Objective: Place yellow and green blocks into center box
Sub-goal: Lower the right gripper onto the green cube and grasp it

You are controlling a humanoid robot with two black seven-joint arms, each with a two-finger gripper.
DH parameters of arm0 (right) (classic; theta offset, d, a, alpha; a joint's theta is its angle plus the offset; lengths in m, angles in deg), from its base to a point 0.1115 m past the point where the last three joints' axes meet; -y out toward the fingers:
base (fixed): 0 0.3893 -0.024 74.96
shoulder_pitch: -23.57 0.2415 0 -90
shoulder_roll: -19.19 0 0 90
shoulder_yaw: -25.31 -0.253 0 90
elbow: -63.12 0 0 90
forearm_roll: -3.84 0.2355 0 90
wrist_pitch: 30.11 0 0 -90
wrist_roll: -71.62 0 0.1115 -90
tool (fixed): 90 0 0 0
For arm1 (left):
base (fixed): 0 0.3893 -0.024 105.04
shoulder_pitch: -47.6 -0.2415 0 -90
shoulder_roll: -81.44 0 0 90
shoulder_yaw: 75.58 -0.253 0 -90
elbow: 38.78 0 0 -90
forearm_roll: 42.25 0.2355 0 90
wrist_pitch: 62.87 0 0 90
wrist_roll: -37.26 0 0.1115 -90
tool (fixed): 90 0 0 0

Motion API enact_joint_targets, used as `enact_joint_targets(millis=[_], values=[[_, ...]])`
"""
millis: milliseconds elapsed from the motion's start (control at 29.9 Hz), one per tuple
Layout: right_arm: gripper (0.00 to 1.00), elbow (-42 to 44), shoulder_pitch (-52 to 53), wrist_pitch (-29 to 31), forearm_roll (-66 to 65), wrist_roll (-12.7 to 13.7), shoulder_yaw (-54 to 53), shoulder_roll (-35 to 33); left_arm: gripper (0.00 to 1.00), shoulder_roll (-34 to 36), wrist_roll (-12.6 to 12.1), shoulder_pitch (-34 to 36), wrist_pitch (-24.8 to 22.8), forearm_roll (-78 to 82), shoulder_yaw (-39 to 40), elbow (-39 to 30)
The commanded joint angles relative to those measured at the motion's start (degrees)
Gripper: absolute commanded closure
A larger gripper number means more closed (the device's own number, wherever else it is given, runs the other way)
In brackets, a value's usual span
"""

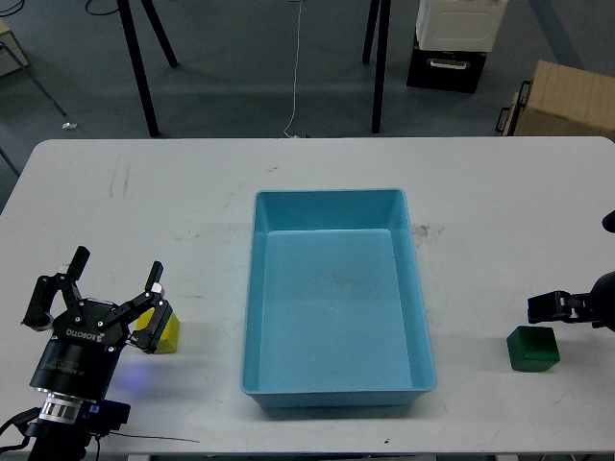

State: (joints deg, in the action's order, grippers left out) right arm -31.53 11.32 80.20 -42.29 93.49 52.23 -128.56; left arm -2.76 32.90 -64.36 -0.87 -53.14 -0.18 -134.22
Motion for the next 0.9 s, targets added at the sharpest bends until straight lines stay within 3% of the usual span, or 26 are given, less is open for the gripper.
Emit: enact_joint_targets(millis=[0,200,869], values=[[0.00,0.52,1.61,-0.53,0.34,-0.08,0.41,4.55,0.00,0.09,0.05,-0.19,0.00,-0.09,0.00,-0.01],[0.00,1.49,1.88,-0.53,0.34,0.10,3.39,10.10,0.00,0.09,0.05,-0.19,0.00,-0.09,0.26,0.61],[0.00,0.87,1.71,-2.02,0.34,2.12,7.00,9.84,0.00,0.00,0.05,-0.19,0.00,-0.09,0.00,2.02]])
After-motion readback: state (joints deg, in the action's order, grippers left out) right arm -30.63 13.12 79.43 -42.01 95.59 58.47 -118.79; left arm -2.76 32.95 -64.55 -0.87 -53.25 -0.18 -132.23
